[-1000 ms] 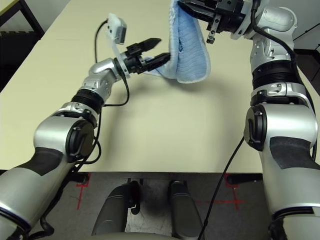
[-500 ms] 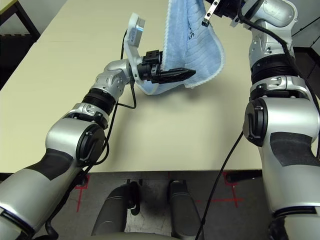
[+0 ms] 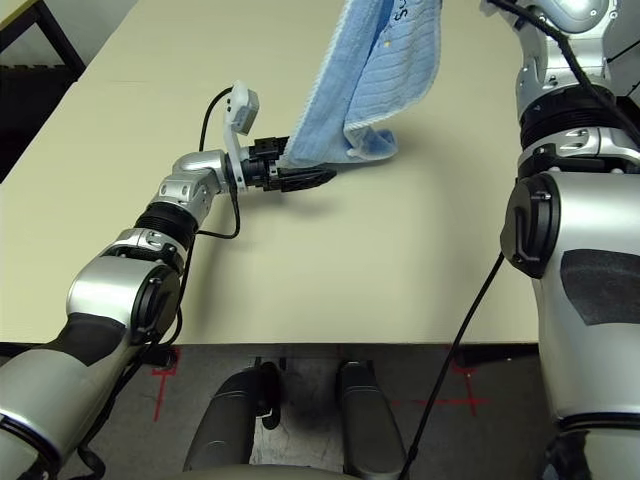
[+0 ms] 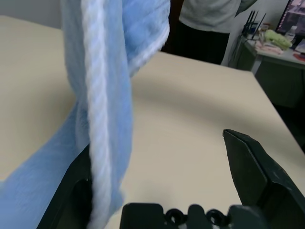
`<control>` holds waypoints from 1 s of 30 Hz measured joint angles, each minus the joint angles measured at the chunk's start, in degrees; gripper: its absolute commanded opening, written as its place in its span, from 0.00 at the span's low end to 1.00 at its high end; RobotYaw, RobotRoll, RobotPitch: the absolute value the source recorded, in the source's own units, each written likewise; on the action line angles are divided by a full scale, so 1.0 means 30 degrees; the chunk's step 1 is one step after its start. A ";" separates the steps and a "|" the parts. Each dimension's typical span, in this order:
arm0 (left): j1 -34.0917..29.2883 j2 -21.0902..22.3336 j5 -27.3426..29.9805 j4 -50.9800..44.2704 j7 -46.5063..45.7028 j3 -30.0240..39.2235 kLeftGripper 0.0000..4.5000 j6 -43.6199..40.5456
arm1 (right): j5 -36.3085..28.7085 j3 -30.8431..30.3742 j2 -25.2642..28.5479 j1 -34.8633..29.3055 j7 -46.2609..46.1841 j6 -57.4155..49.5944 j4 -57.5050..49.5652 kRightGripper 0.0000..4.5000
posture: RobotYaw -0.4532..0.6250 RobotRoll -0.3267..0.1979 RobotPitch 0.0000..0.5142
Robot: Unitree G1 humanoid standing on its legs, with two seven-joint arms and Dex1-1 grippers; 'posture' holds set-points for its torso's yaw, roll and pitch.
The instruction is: Fold the towel and set it aside.
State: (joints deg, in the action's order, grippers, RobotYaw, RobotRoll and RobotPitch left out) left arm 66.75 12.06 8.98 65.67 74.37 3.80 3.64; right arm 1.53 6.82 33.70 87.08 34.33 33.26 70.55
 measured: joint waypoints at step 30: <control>0.0123 0.0659 -0.3972 0.1792 -0.8673 -0.1732 1.00 0.4285 | 0.0531 0.0062 0.0313 0.0484 -0.0953 -0.0461 0.0479 0.02 | 0.44 0.62 0.38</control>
State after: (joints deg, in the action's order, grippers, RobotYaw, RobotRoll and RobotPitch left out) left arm 67.12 14.04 -2.94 71.05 48.35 -1.39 16.50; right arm 3.12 7.01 34.64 88.53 31.47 31.88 71.99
